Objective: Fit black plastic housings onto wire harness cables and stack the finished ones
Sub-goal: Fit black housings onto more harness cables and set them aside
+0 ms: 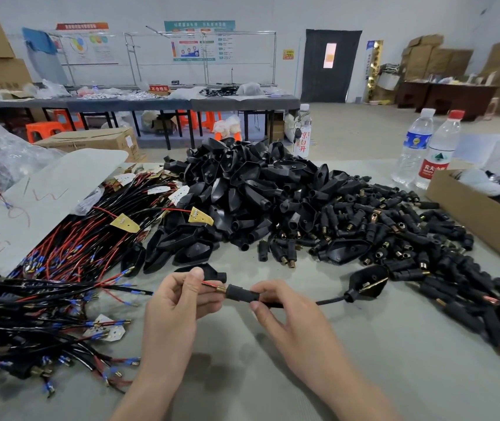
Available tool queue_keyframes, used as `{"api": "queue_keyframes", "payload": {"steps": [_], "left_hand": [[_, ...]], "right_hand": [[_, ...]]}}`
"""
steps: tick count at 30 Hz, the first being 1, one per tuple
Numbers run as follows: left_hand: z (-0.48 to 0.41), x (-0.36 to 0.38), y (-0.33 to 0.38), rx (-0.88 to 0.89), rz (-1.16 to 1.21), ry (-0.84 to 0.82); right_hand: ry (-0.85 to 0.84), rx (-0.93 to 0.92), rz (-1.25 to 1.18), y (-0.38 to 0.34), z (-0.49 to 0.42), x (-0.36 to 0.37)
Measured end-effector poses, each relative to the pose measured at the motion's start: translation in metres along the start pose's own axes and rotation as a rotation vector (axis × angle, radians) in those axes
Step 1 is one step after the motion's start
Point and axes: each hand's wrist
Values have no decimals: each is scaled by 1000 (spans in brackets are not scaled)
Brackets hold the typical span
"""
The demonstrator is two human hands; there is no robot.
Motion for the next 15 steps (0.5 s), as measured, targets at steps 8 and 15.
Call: {"api": "queue_keyframes", "payload": {"steps": [8, 15], "left_hand": [[2, 0, 9, 105, -16, 58], [5, 2, 10, 69, 91, 85]], "right_hand": [[37, -57, 82, 1, 2, -2], [77, -77, 83, -2, 3, -2]]}}
Point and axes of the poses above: each hand's wrist, its own z-axis away from the middle knuckle, its own x-axis out of the palm, y = z × x, and after that the axes turned 2 degrees about -y, right-handed
